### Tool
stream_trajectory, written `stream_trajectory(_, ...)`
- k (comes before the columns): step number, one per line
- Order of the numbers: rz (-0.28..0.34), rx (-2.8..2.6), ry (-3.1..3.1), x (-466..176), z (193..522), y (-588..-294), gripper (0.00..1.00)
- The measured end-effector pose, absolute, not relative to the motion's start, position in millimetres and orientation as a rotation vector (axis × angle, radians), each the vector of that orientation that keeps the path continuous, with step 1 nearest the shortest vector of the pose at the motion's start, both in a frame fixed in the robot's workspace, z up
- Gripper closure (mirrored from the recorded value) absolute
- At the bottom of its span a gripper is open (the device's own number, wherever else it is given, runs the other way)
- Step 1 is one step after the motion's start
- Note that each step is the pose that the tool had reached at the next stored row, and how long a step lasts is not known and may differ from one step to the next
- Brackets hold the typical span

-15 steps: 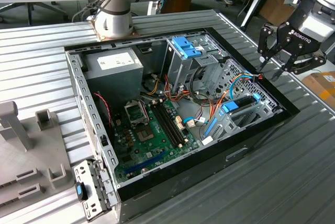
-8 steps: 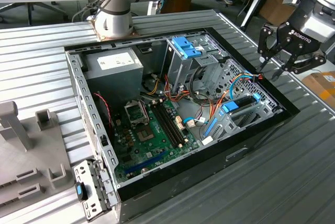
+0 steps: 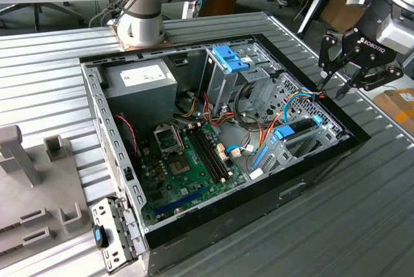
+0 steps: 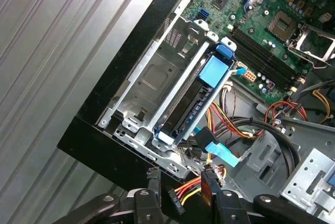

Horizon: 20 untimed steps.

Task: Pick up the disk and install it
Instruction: 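Insert the disk into the insertion slot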

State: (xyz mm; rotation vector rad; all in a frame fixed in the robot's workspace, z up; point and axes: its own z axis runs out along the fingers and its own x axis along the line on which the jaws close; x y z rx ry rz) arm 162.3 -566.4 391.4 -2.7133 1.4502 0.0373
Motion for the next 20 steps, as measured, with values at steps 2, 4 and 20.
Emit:
stream_trajectory(2, 0.039, -2.734, 1.411, 163, 391, -566, 0.56)
stream_trajectory(4, 0.041, -2.761, 1.359, 163, 391, -566, 0.56)
stream_trajectory(20, 0.073, -2.878, 0.994, 172, 389, -566, 0.56)
